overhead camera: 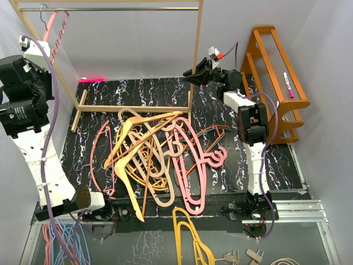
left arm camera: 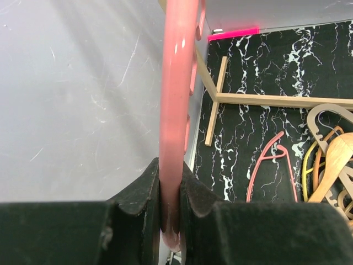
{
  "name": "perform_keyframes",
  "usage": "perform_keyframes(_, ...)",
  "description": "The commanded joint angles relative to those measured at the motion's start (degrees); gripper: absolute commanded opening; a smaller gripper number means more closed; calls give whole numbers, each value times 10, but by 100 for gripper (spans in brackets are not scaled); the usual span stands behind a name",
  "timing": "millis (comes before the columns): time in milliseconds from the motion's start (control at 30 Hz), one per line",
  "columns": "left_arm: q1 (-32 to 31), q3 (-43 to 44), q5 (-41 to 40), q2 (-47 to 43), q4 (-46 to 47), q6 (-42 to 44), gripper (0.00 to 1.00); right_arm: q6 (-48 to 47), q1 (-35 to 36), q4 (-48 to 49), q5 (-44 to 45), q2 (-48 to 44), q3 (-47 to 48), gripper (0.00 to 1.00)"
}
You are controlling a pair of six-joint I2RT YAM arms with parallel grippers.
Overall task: Organize the hangers
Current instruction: Adjust the clothesline at the corner of the board.
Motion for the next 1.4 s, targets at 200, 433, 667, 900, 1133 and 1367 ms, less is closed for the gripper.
perform_keyframes(200, 1, 80, 23, 60, 15, -12, 0, 9, -13, -10, -56, 13, -24, 8)
perform_keyframes(433, 5, 107, 40, 91, 28, -15, 0, 33, -8, -5, -88, 19, -14, 8)
perform_keyframes(667, 40, 122, 63, 119, 57, -26, 0, 33, -7, -14, -104, 27, -10, 8)
perform_keyframes(900, 90, 146, 117, 160, 75, -67, 0, 33, -7, -12, -113, 25, -15, 8)
perform_keyframes(1133, 101, 172, 145, 201, 68, -71, 0, 38, -6, -5, -126, 19, -18, 8)
perform_keyframes(1367, 106, 186, 164, 223, 100, -75, 0, 40, -6, -4, -133, 13, -23, 8)
